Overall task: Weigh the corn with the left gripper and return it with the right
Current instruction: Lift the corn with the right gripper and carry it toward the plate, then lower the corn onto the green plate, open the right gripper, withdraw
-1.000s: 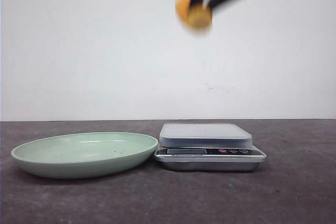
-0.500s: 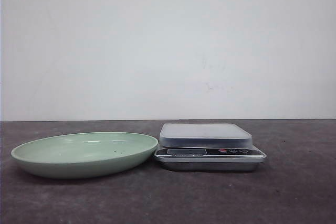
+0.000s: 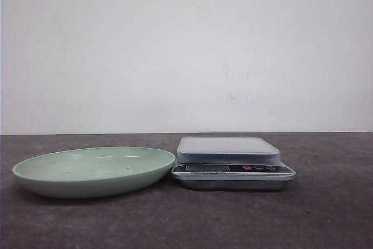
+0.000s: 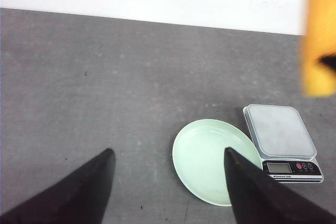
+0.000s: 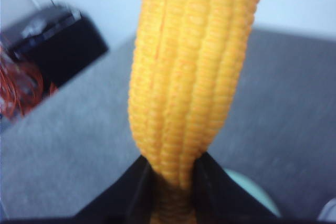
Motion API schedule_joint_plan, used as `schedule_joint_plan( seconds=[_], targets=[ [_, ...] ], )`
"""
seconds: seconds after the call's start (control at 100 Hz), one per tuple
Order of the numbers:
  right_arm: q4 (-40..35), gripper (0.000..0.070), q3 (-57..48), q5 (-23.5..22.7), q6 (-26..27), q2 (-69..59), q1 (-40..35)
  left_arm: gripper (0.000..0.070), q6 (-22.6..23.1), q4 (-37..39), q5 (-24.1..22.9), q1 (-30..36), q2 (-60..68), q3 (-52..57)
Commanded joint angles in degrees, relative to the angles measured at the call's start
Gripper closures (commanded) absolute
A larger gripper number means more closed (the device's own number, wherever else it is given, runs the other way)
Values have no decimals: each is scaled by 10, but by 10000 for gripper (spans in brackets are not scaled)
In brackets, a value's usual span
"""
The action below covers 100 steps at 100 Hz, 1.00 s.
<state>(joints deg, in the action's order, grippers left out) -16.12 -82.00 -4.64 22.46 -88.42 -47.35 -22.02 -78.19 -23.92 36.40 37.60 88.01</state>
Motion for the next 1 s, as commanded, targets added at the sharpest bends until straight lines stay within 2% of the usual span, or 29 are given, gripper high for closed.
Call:
schedule_joint_plan(
  seconds=[0.0, 0.08, 0.22, 0.32, 0.41, 0.52, 0.65, 0.68, 0.71, 0.82, 0.86, 0.89, 0.99],
  targets=[
    [7, 688, -10, -2, 85, -47, -4, 320, 11, 5, -3, 4, 6, 7],
    [7, 688, -10, -3, 133, -96, -4, 320, 21, 5, -3, 4, 6, 7],
    [8, 688, -10, -5, 164, -178, -4, 320, 28, 5, -3, 4, 6, 7],
    [8, 688, -10, -29, 192, -226, -3, 320, 40, 2, -3, 4, 6, 7],
    [16, 688, -10, -61, 242, -256, -1, 320, 49, -5, -3, 4, 6, 7],
    [30, 688, -10, -92, 252, -273, -1, 320, 49, -5, -3, 4, 6, 7],
    [8, 681, -10, -74, 254, -273, -1, 320, 49, -3, -2, 4, 6, 7],
    [3, 649, -10, -73, 255, -273, -2, 320, 49, -3, -2, 4, 6, 7],
    [-2, 577, -10, -73, 257, -273, -1, 320, 49, -2, -2, 4, 6, 7],
    [-6, 143, -10, -94, 267, -273, -1, 320, 50, -2, -3, 4, 6, 7],
    [-5, 36, -10, -101, 267, -273, -1, 320, 51, -2, -3, 4, 6, 7],
    [0, 0, -10, -104, 267, -273, -1, 320, 51, -2, -3, 4, 6, 7],
    [38, 0, -10, -108, 264, -268, 2, 320, 51, -2, -3, 4, 6, 7]
  ],
)
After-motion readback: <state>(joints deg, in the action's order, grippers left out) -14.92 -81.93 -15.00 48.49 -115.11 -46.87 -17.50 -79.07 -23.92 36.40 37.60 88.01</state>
